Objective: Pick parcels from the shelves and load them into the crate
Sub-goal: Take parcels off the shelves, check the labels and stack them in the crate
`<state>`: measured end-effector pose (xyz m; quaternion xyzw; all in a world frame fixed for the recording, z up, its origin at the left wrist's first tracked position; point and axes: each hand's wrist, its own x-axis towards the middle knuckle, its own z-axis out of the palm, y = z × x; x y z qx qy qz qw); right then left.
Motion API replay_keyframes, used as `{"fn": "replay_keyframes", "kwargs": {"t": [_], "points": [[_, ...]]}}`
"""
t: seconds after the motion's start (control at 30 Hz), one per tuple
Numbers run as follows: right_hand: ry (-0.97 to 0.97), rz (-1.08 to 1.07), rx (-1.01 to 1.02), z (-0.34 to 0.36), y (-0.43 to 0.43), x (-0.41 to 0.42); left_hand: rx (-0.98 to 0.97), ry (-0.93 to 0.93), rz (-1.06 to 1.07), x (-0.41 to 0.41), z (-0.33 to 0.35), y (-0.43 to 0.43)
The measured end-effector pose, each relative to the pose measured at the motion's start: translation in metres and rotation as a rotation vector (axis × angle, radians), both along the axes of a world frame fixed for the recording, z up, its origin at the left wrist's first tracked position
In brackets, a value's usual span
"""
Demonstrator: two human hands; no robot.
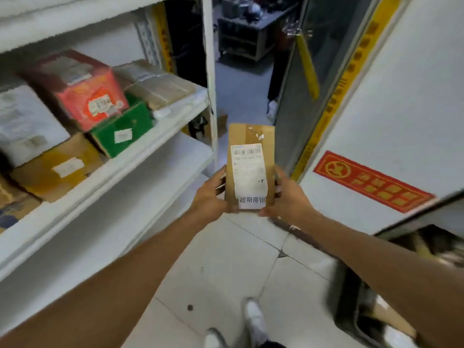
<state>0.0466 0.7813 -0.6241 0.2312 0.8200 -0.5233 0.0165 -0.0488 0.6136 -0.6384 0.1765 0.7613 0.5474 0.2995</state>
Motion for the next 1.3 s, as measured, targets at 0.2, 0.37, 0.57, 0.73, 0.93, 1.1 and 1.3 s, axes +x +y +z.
{"fn": "replay_keyframes", "kwargs": {"t": [0.2, 0.37, 0.57, 0.73, 0.93, 1.1, 1.3], "points": [[-0.034, -0.396, -0.025, -0.007, 0.085, 0.11, -0.013, 0.0, -0.381, 0.051, -0.005, 0.131], [-0.047, -0.723, -0.023, -0.02, 0.136, 0.213, -0.032, -0.023, -0.691, 0.125, -0.012, 0.235], [-0.086, -0.983, -0.035, -0.037, 0.186, 0.324, -0.054, -0.002, -0.973, 0.223, -0.027, 0.335], [-0.017, -1.135, 0.003, -0.053, 0.214, 0.403, -0.114, -0.034, -1.136, 0.302, -0.036, 0.401], [0.046, -1.342, -0.059, -0.068, 0.232, 0.474, -0.151, -0.001, -1.318, 0.38, -0.046, 0.456], [0.062, -1.48, -0.112, -0.076, 0.247, 0.508, -0.193, 0.014, -1.439, 0.424, -0.057, 0.498], [0.086, -1.615, -0.181, -0.092, 0.273, 0.532, -0.258, 0.04, -1.576, 0.459, -0.078, 0.549]]}}
